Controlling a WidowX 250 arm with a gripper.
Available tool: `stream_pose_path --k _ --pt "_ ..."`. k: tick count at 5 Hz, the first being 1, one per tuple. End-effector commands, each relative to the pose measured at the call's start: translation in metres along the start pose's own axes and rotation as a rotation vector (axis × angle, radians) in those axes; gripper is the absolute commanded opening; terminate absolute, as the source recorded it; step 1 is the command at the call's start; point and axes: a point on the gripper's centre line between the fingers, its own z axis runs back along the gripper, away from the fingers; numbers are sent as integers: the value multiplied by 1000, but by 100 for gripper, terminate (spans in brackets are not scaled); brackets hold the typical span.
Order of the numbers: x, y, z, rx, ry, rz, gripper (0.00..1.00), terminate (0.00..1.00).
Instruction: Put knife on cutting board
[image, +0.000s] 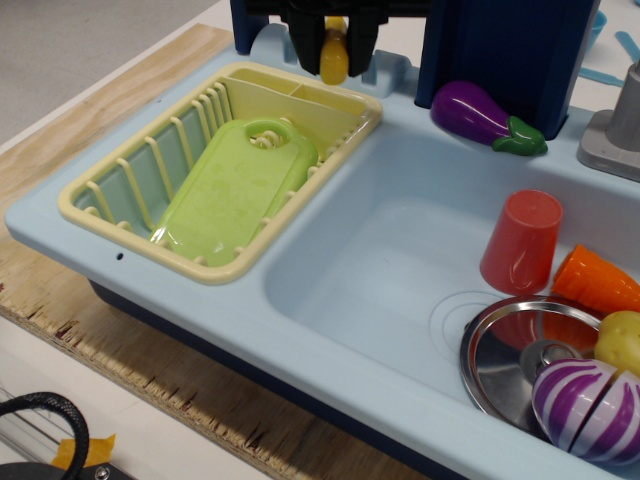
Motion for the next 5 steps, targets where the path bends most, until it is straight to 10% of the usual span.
stream_pose_path --k 1,3,4,5 --pt "-27 26 17 9 -29 77 0 0" --pt "-44 52 0 -13 -3 52 0 0" --pt "-49 55 -9 -41 17 33 100 0" --pt "-57 55 -16 -67 30 64 100 0"
